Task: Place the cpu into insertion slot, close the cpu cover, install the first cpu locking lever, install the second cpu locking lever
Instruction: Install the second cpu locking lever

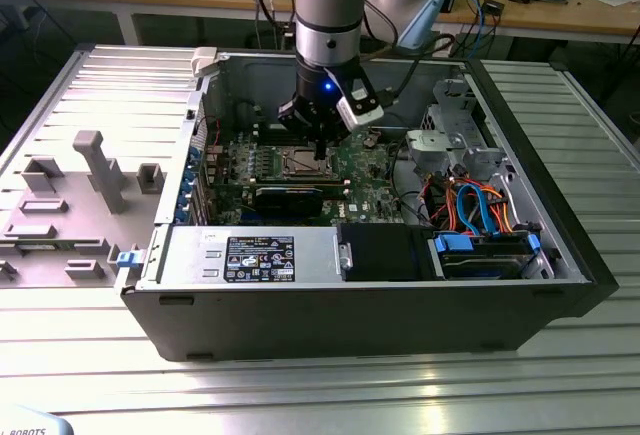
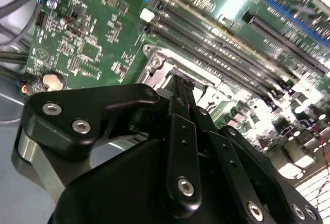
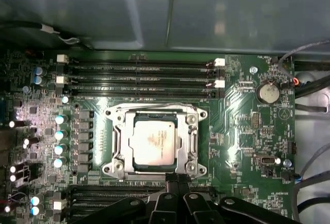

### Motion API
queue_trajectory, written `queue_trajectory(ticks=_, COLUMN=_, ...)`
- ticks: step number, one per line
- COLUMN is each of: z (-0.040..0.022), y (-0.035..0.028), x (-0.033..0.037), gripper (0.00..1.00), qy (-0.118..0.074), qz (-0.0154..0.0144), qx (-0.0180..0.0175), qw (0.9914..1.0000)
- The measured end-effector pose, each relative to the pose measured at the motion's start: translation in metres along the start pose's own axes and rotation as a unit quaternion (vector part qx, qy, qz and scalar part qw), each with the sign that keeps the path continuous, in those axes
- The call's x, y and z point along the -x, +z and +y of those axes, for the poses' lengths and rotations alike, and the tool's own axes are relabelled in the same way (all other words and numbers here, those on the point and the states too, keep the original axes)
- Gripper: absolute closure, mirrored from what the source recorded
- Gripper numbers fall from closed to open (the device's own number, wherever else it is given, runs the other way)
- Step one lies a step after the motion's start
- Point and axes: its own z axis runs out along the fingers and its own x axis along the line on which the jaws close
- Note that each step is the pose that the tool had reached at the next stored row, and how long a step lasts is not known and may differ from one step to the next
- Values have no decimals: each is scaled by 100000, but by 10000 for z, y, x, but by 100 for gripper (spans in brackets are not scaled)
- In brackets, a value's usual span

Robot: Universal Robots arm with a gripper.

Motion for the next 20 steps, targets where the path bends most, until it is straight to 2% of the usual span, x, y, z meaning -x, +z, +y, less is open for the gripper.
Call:
queue_trajectory(ticks=2, z=-51, y=-1, x=-6, gripper=89, qy=25, qz=-16, qx=809, qw=99997)
queue_trajectory(ticks=3, z=-68, y=-2, x=-7, gripper=89, qy=32, qz=-28, qx=1046, qw=99995)
queue_trajectory(ticks=17, z=-77, y=-2, x=-7, gripper=89, qy=33, qz=-24, qx=1054, qw=99994)
queue_trajectory(ticks=18, z=-86, y=-3, x=-8, gripper=89, qy=18, qz=-22, qx=1077, qw=99994)
queue_trajectory(ticks=20, z=-104, y=-4, x=-12, gripper=89, qy=47, qz=-12, qx=1342, qw=99991)
